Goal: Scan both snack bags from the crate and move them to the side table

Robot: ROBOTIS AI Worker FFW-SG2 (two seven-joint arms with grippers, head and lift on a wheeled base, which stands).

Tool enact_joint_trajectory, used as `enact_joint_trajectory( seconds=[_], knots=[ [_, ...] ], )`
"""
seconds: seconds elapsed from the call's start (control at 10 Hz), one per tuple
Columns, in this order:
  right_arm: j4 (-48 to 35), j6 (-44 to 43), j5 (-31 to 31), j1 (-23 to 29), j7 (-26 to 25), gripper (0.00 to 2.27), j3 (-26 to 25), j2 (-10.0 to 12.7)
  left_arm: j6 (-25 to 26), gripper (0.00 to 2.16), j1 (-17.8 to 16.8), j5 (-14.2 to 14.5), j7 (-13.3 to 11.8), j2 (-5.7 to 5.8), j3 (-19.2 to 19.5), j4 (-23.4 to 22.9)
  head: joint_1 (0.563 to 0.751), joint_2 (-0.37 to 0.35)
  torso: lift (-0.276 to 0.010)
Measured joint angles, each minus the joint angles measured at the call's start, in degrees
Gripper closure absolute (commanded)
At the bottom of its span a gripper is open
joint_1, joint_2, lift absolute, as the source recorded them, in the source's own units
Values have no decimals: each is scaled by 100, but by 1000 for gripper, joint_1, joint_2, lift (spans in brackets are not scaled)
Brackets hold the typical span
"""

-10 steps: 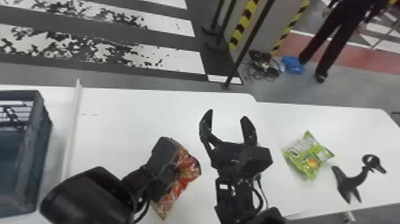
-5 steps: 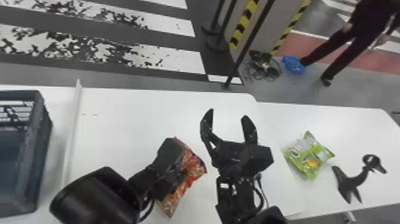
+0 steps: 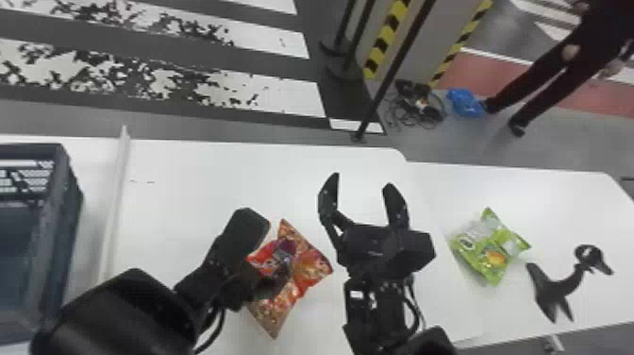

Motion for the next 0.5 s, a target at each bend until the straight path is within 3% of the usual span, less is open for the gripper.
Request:
enact_joint_trajectory(
  seconds=[0.3,0.5],
  knots=[
    [26,-4,1,-1,0,90,22,0,-227,66,508,-41,531,453,518,-646,695,-350,-29],
    [29,-17,6,-14,0,90,52,5,-1349,66,908,30,902,656,1070,-951,695,-283,-29]
  ],
)
